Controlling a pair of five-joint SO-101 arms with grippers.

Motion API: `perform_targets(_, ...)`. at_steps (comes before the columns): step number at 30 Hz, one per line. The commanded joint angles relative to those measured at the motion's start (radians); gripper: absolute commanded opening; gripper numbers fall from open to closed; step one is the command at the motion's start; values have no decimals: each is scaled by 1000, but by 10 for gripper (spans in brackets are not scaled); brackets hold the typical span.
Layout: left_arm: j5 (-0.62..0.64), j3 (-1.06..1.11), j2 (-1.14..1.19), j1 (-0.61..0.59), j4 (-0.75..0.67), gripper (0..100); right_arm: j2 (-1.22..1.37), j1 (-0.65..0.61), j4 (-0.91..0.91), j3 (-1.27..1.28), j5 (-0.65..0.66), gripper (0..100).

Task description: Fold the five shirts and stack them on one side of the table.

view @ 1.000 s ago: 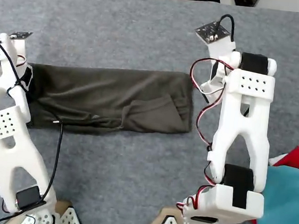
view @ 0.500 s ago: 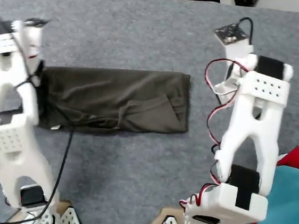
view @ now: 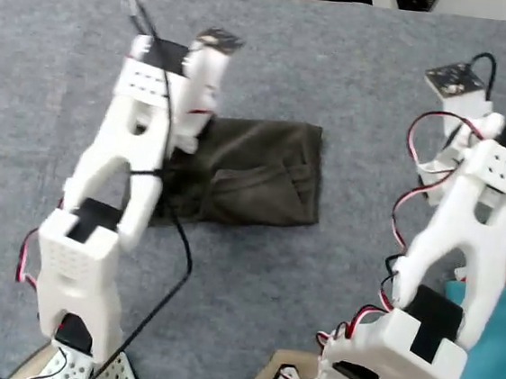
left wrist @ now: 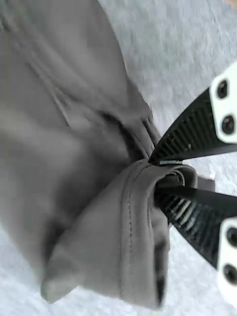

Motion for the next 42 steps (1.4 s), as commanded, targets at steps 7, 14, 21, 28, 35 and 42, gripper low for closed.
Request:
perform_targets(7, 172, -387, 196, 176, 9, 19, -67, 85, -18, -1, 55, 7)
perform_targets(14, 292, -697, 433, 233, 9, 19, -61, 85, -34, 30, 69, 7)
perform_targets(21, 358, -793, 490, 279, 9, 19, -67, 87, -176, 216, 69, 7)
perform_targets(28, 377, -799, 490, 333, 9, 19, -67, 88, -201, 259, 95, 7)
perform_targets(35, 427, -798, 490, 359, -12, 19, -67, 88, -203, 259, 95, 7)
perform_targets(42, 443, -796, 490, 358, -25, 19, -67, 88, -196, 260, 89, 7)
